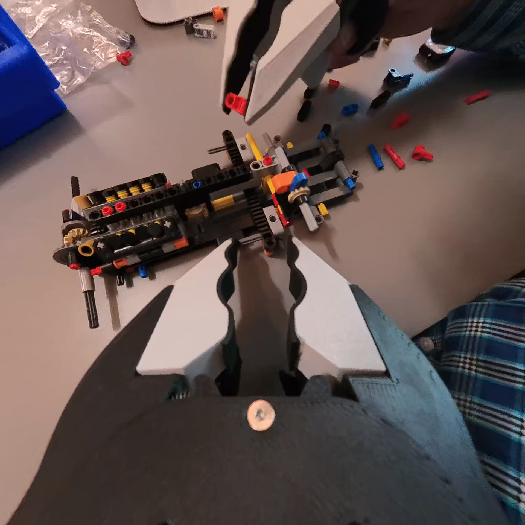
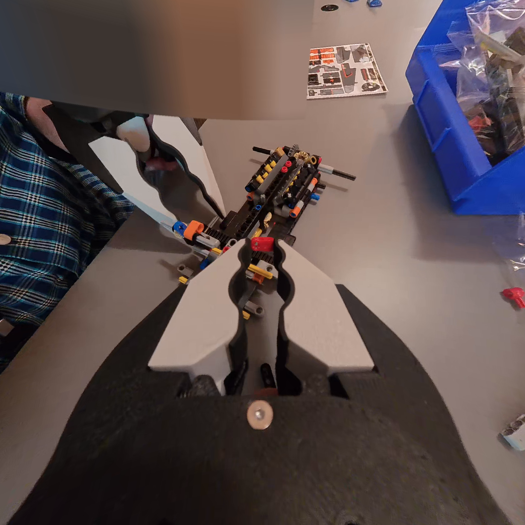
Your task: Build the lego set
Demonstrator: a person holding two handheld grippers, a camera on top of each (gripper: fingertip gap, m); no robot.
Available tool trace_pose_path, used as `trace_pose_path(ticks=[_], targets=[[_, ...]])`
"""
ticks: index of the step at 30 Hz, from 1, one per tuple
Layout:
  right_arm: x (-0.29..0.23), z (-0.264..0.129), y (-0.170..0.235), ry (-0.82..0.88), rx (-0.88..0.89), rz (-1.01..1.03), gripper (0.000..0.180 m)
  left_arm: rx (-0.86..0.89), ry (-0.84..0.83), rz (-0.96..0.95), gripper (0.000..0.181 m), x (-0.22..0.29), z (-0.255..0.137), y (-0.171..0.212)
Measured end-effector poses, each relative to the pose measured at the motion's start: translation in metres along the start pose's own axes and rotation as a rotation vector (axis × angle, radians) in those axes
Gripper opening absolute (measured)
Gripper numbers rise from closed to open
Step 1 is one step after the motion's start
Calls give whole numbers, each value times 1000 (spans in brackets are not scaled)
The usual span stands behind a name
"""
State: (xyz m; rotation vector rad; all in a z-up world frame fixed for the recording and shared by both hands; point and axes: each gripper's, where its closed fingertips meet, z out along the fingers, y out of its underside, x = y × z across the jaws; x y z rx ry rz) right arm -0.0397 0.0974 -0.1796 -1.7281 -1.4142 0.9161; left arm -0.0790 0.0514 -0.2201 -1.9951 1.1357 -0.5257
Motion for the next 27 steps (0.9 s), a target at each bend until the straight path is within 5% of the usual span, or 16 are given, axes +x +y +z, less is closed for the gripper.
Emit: trace_pose_path(ticks=[13,27], targets=[[-1,10,12,-4,-23,24,12,-6,-16,-38,41,-1,5,-3],[-2,12,16,-18,-39,48,12,-11,-42,-17,29,-7,9,-4]])
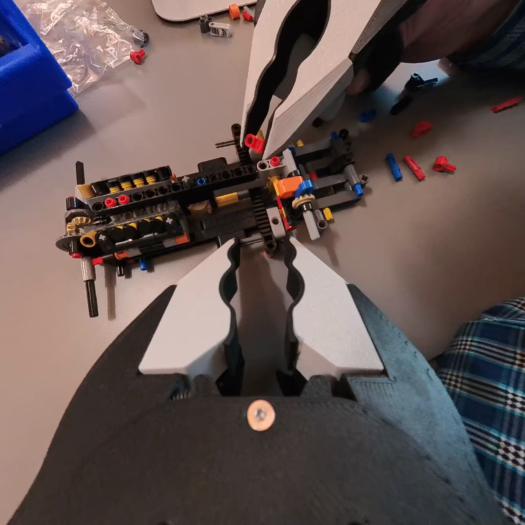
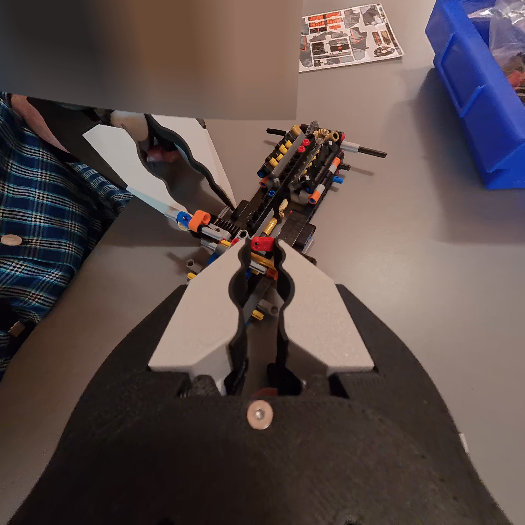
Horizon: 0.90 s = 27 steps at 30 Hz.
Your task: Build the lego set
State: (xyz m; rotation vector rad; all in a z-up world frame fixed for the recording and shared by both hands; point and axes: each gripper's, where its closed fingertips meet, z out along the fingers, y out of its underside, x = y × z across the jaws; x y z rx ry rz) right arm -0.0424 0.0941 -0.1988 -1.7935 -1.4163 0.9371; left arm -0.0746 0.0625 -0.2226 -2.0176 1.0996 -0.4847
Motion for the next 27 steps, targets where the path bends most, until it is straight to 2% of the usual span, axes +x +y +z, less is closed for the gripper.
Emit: trace_pose_path(ticks=[18,27], targets=[[3,1,2,4,-11,21,12,4,11,24,24,-1,1,0],[0,1,0,-12,1,30,12,-12,102,83,24,-9,-3,3]])
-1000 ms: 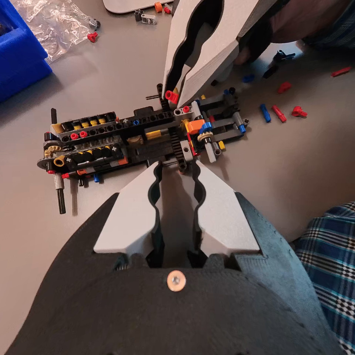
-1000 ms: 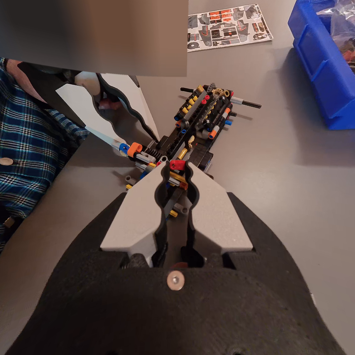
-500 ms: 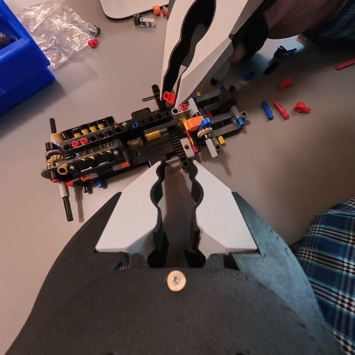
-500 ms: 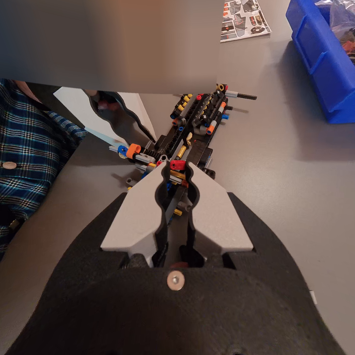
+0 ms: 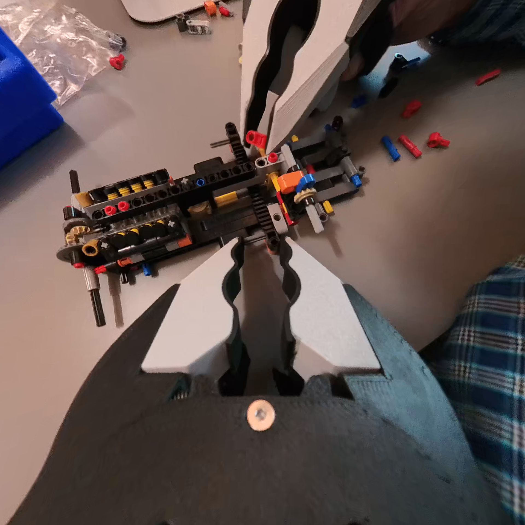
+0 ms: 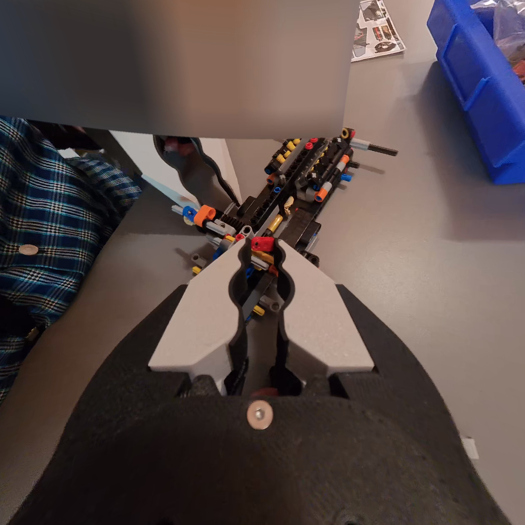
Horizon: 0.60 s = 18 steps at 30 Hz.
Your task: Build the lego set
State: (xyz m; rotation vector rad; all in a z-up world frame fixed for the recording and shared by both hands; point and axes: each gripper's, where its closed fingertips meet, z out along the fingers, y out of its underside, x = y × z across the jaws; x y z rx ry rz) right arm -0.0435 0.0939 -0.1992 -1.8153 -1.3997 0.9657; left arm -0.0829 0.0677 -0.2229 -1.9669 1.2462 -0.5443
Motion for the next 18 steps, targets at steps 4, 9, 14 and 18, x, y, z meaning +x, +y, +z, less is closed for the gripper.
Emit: trace_pose_path(ticks=[4,9,14,18], targets=[[-8,4,-3,-31,6,6,12,-20,96,110,24,-5,-9,6],[-11,10,-8,-28,17,6,12,11,108,47,30,-13,-16,3],[-11,10,-8,-33,14,10,12,2,53,6,37,-7,-10,8],[-12,11,-7,-32,11,8,12,5,3,1,30,-11,-7,7]])
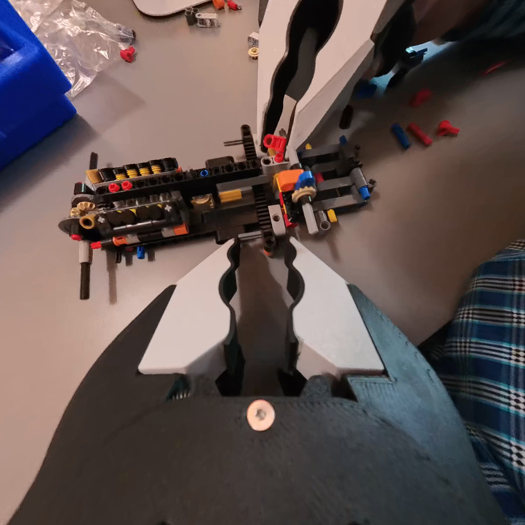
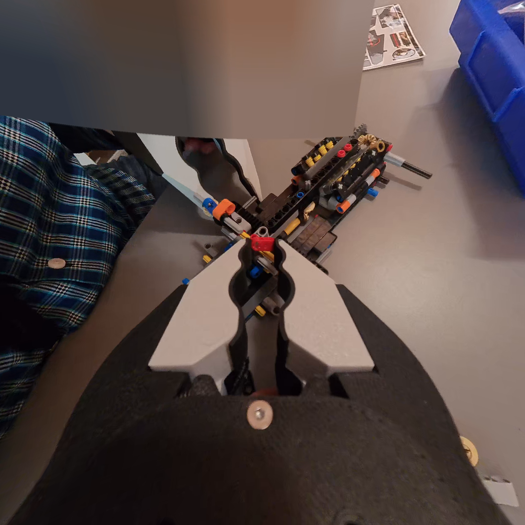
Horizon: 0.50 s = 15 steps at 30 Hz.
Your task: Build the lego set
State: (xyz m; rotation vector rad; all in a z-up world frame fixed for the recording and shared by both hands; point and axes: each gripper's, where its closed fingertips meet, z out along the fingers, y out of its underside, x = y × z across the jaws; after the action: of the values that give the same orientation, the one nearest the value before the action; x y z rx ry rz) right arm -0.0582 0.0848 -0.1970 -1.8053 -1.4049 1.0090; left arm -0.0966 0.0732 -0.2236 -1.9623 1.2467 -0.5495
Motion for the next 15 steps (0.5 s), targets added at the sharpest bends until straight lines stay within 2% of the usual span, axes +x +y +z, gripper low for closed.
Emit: trace_pose_path(ticks=[5,8,15], targets=[[0,0,0,-5,0,3,12,5,-34,-12,30,0,1,-1],[0,0,0,-3,-1,1,12,22,-39,-22,38,2,2,-4],[0,0,0,-3,0,3,12,24,-82,-21,31,-2,4,-4]])
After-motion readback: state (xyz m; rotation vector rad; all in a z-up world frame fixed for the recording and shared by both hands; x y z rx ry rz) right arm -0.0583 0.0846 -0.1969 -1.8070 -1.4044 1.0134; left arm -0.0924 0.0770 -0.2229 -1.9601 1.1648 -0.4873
